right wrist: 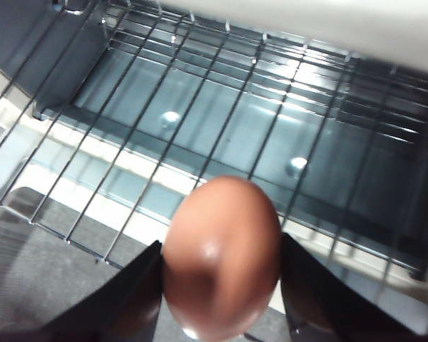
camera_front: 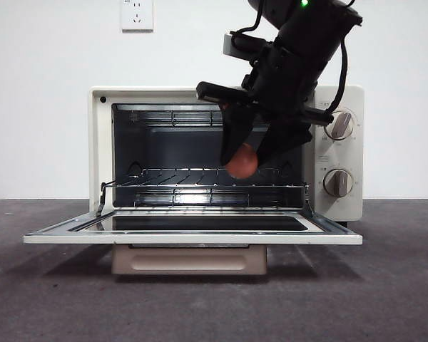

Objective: Eggoven

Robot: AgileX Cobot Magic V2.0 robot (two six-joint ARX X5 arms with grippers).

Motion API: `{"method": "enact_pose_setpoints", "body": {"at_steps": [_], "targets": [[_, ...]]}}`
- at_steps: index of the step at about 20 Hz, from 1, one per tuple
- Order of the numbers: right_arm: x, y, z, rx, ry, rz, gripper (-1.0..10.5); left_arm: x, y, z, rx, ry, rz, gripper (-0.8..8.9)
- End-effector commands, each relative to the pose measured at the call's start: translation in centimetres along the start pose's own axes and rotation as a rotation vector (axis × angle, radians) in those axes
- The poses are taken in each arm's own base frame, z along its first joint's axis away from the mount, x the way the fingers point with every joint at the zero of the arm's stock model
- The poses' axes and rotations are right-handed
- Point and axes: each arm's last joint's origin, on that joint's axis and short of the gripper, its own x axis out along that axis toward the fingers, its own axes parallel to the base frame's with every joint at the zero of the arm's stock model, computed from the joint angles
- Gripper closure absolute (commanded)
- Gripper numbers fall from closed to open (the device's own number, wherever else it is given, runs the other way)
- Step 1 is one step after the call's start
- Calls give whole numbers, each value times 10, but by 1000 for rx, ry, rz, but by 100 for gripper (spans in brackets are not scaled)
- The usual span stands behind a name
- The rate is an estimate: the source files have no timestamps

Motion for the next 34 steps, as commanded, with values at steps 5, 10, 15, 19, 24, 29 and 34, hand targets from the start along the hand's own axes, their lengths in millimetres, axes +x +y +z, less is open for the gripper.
{"method": "enact_pose_setpoints", "body": {"at_steps": [5, 10, 15, 19, 24, 29, 34], "targets": [[15, 3, -4, -12, 18, -11, 941, -1, -1, 2, 18, -12, -5, 807], [14, 2, -5, -13, 28, -40, 745, 0, 0, 3, 16, -9, -4, 807], [14, 2, -6, -14, 33, -41, 662, 1, 0, 3, 14, -4, -4, 807], [10, 2, -3, -13, 20, -39, 629, 1, 0, 3, 13, -3, -4, 807], [-1, 3, 1, -16, 4, -32, 623, 1, 0, 3, 13, -3, -4, 807], [-29, 4, 7, -16, -14, -23, 623, 2, 1, 3, 14, -4, -3, 807], [-97, 17, 12, -43, -84, 39, 623, 21, 9, 10, -15, -13, 1, 807]]}}
